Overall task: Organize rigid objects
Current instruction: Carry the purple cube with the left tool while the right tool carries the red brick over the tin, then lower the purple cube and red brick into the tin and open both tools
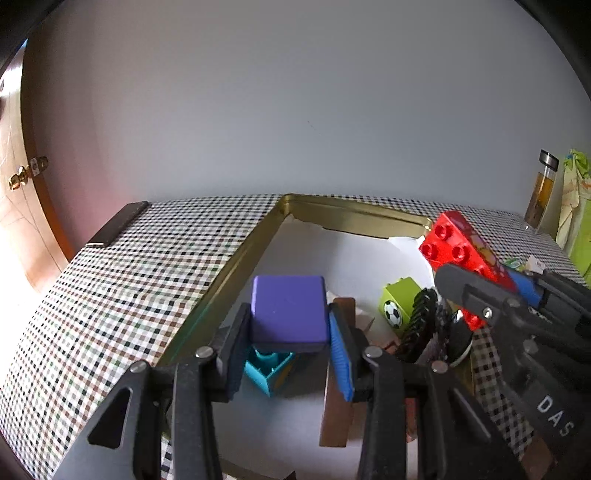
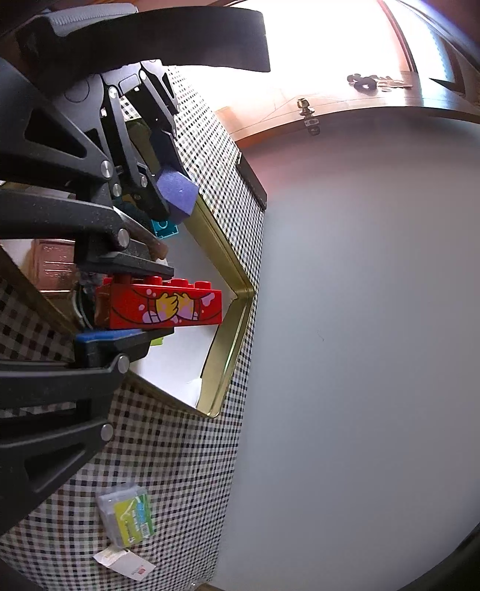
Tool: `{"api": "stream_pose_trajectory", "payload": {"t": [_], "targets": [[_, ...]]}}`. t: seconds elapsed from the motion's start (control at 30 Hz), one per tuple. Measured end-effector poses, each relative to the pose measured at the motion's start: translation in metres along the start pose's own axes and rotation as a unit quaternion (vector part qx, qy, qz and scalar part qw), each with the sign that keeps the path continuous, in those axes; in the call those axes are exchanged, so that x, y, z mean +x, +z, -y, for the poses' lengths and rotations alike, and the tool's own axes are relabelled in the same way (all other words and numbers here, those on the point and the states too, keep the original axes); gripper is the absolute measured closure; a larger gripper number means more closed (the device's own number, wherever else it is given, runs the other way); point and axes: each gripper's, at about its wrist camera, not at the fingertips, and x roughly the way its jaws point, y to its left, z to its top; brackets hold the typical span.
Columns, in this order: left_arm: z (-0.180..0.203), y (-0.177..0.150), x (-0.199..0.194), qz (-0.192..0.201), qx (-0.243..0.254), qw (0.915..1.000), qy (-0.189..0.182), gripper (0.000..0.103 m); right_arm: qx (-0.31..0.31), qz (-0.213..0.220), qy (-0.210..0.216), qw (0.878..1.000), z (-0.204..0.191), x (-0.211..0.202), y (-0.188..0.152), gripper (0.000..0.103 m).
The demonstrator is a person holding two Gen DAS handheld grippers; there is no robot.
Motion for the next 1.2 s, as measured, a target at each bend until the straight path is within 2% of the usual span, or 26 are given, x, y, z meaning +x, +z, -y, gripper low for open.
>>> {"api": "stream_pose_trajectory", "payload": {"t": [0.4, 0.73, 0.87, 0.93, 1.0, 1.1, 1.2], "targets": [[0.001, 0.017, 0.025, -0.027, 0.016, 0.9994, 0.010, 0.064, 0.003, -0.025, -0.005, 1.000, 0.006, 0.023, 0.003, 0.078], [-0.002, 0.018, 0.035, -0.035, 0.013, 0.9992, 0.015, 0.064, 0.004, -0.029, 0.003, 1.000, 0.009, 0.028, 0.002, 0.078], [-0.002, 0.019, 0.031, -0.027, 0.010, 0.9994, 0.021, 0.062, -0.002, -0.029, 0.008, 1.000, 0.007, 0.028, 0.002, 0.077], [-0.004, 0.020, 0.031, -0.024, 0.007, 0.9992, 0.030, 0.054, -0.005, -0.023, -0.006, 1.000, 0.007, 0.025, 0.001, 0.072], [-0.009, 0.020, 0.030, -0.023, -0.004, 0.9993, 0.030, 0.045, -0.002, -0.019, -0.015, 1.000, 0.011, 0.021, 0.001, 0.058], [-0.012, 0.020, 0.028, -0.018, -0.012, 0.9992, 0.035, 0.031, 0.019, -0.015, -0.011, 1.000, 0.021, 0.017, 0.000, 0.044], [-0.007, 0.017, 0.022, -0.014, -0.001, 0.9994, 0.031, 0.021, 0.031, -0.010, -0.007, 0.999, 0.028, 0.012, -0.001, 0.037]]}}
